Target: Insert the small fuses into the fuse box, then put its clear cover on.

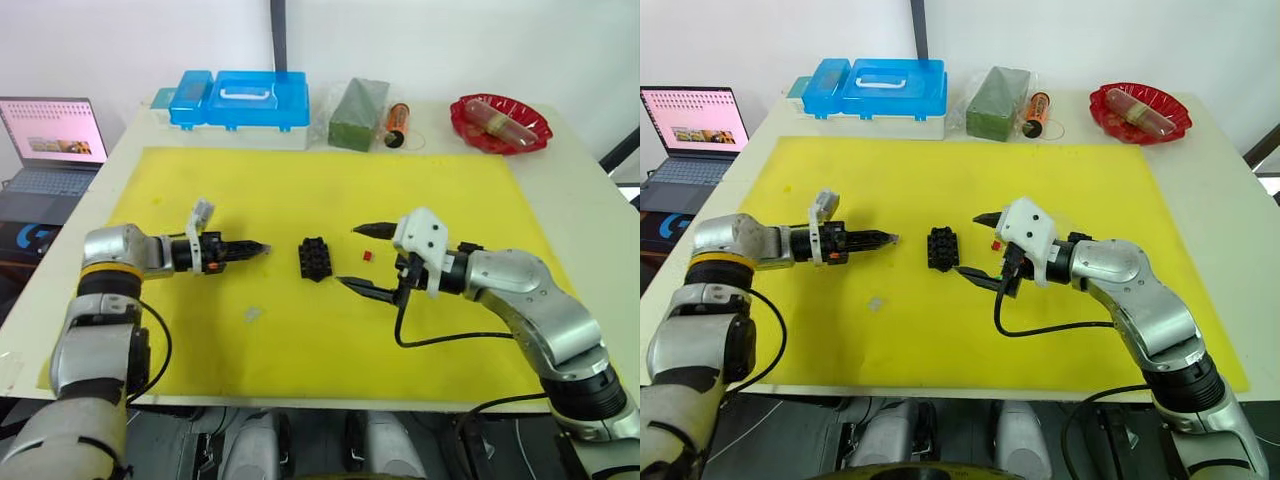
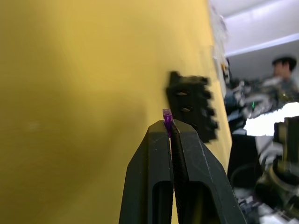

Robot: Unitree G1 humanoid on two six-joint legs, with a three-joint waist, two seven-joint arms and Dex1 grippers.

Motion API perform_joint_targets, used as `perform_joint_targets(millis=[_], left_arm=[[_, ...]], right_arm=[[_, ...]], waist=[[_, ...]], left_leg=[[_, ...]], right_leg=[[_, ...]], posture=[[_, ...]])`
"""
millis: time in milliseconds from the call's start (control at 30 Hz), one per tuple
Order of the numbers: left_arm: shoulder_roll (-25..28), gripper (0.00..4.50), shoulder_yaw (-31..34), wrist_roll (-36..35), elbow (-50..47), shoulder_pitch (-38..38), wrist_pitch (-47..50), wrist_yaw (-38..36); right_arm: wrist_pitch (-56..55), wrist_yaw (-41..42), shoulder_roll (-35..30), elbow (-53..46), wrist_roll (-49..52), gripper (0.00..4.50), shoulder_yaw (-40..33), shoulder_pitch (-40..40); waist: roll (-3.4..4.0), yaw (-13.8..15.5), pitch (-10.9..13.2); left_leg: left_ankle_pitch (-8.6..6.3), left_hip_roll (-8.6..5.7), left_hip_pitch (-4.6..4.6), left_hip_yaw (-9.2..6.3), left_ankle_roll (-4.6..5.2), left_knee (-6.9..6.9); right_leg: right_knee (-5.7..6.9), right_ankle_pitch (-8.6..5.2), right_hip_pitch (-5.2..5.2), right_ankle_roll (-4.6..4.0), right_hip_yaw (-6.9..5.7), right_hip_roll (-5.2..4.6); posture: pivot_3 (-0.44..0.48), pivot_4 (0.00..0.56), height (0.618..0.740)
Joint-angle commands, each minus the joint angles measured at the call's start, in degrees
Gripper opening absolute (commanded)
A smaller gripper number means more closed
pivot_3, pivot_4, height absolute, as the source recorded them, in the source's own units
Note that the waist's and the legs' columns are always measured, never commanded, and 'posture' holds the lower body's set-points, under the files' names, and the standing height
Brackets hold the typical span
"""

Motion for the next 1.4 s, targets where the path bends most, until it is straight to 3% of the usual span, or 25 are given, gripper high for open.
perform_joint_targets(millis=[33, 200, 300, 433, 500, 600, 700, 1400], left_arm=[[-0.54, 0.05, 4.37, -4.27, -18.08, 5.0, -11.91, -1.71], [1.11, 0.05, -1.31, -0.29, -24.6, 7.84, -26.68, -6.33], [-0.15, 0.0, -2.86, 0.84, -27.39, 8.76, -37.81, -9.1], [-1.32, 0.0, -5.45, 4.62, -26.56, 8.62, -52.99, -12.01], [-2.15, 0.0, -6.09, 5.94, -24.91, 8.21, -58.42, -11.98], [-2.63, 0.0, -7.16, 6.9, -23.35, 8.57, -64.66, -13.41], [-3.17, 0.0, -7.74, 6.6, -22.94, 8.44, -66.89, -13.62], [-4.84, 0.0, -10.77, 6.11, -21.21, 6.66, -74.24, -14.84]], right_arm=[[4.9, -0.25, 0.29, -0.29, 6.41, 4.5, -5.03, -3.61], [5.49, 1.8, -1.56, 1.04, 7.22, 4.5, -4.95, -5.42], [3.57, 5.17, -2.91, 1.2, 6.56, 3.83, -3.22, -6.35], [0.31, 7.1, -4.25, 1.28, 3.71, 2.47, -0.76, -6.87], [-1.27, 7.54, -4.34, 1.44, 2.46, 2.47, -0.07, -7.23], [-3.43, 8.47, -4.28, 2.01, 1.25, 1.9, 0.58, -7.45], [-5.39, 8.58, -4.04, 2.46, -0.34, 1.03, 0.99, -7.38], [-8.96, 8.1, -0.87, 0.82, -5.22, 1.03, 5.61, -9.0]], waist=[[0.0, 0.3, 0.0], [0.01, 0.79, -0.01], [0.02, 0.69, -0.01], [0.03, 0.54, 0.0], [0.03, 0.47, -0.01], [0.03, 0.46, -0.01], [0.03, 0.43, -0.01], [0.03, 0.4, 0.0]], left_leg=[[0.0, 0.0, 0.0, 0.0, 0.0, 0.03], [-0.11, -0.08, 0.0, -0.05, 0.18, 0.02], [-0.21, -0.09, 0.0, -0.03, 0.35, 0.02], [-0.23, -0.08, 0.0, -0.02, 0.4, 0.02], [-0.23, -0.07, 0.0, -0.02, 0.4, 0.02], [-0.23, -0.06, 0.0, -0.01, 0.4, 0.02], [-0.23, -0.05, 0.0, -0.01, 0.4, 0.03], [-0.23, -0.03, 0.0, -0.02, 0.41, 0.04]], right_leg=[[0.0, 0.01, 0.01, -0.01, 0.03, -0.05], [-0.08, 0.03, 0.12, -0.08, -0.04, -0.26], [-0.09, 0.04, 0.11, -0.09, -0.06, -0.23], [-0.1, 0.04, 0.11, -0.08, -0.12, -0.1], [-0.1, 0.04, 0.11, -0.07, -0.12, -0.07], [-0.1, 0.04, 0.11, -0.07, -0.12, -0.05], [-0.1, 0.04, 0.11, -0.06, -0.12, -0.03], [-0.1, 0.04, 0.12, -0.05, -0.13, 0.0]], posture=[[0.0, 0.15, 0.74], [0.0, 0.15, 0.74], [0.0, 0.15, 0.74], [0.0, 0.15, 0.74], [0.0, 0.15, 0.74], [0.0, 0.15, 0.74], [0.0, 0.15, 0.74], [0.0, 0.15, 0.74]])
